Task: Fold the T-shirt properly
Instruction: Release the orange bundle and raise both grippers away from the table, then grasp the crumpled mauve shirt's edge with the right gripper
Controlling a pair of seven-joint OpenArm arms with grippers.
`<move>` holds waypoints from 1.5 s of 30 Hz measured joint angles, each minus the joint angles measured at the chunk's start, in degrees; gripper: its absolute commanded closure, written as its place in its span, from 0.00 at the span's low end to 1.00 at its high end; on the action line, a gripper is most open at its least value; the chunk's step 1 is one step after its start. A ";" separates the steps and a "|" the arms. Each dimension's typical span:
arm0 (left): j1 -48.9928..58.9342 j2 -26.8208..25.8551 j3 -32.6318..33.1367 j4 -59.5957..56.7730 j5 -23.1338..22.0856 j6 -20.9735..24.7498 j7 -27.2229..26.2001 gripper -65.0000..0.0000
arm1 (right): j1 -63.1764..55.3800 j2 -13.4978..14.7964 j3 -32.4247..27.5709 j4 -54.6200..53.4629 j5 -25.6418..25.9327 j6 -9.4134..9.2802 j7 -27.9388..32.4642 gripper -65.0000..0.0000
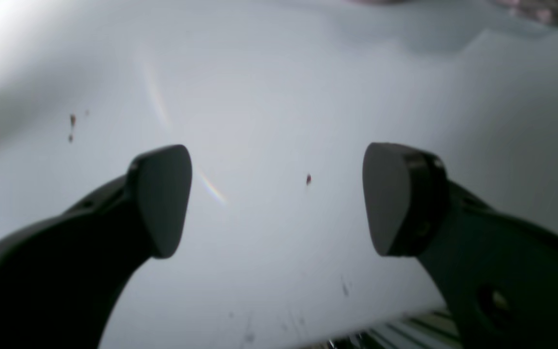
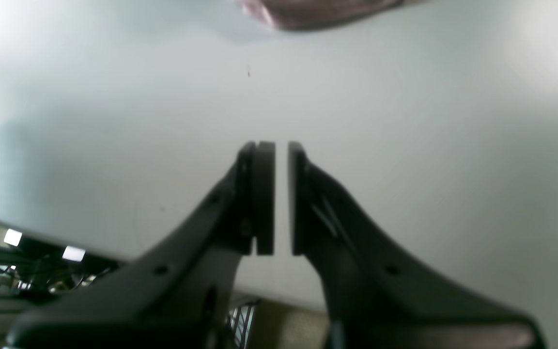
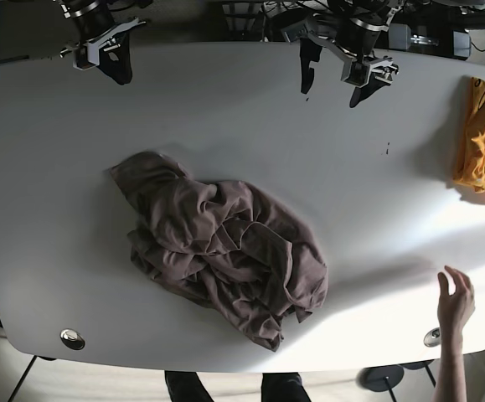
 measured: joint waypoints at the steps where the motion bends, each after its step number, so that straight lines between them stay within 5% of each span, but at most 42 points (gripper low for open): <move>1: 0.24 0.04 -0.09 -0.04 0.02 0.00 0.07 0.20 | 0.02 0.00 0.00 0.00 -0.02 -0.02 -0.04 0.94; 5: -5.51 0.13 -1.03 -0.04 0.02 0.24 0.07 0.20 | 5.75 -0.02 -0.35 0.13 -0.50 -0.02 -1.88 0.92; 12: -20.70 0.57 -0.79 -3.82 0.02 0.20 0.24 0.20 | 23.89 0.00 -0.79 3.96 -0.48 0.22 -24.17 0.89; 18: -25.51 1.68 -0.98 -5.09 0.02 0.17 3.52 0.20 | 36.26 1.84 -9.18 1.57 -0.46 0.42 -30.69 0.40; 22: -26.43 1.68 -1.01 -6.97 0.02 0.17 3.50 0.20 | 46.71 3.21 -16.33 -8.39 -0.48 0.35 -31.74 0.27; 27: -26.40 1.68 -1.03 -8.83 0.02 0.20 3.54 0.20 | 60.65 3.32 -22.97 -26.29 0.46 0.39 -33.42 0.27; 31: -26.18 2.08 -1.03 -9.88 0.02 0.20 3.48 0.20 | 69.13 0.66 -24.00 -36.54 0.42 0.48 -33.40 0.27; 33: -26.25 2.32 -1.01 -10.34 0.02 0.20 3.50 0.20 | 73.00 -0.96 -23.98 -40.76 0.66 3.89 -33.51 0.27; 36: -26.25 2.34 -1.03 -10.54 0.00 0.20 3.48 0.20 | 78.18 -2.86 -23.87 -49.22 0.59 6.03 -34.99 0.27; 40: -26.27 2.89 -1.01 -10.56 0.00 0.20 3.50 0.20 | 80.00 -3.41 -23.89 -57.79 3.45 7.89 -34.97 0.27; 45: -26.21 2.82 -1.03 -10.60 0.02 0.20 3.50 0.20 | 79.25 -0.74 -23.87 -58.14 10.08 7.85 -34.80 0.27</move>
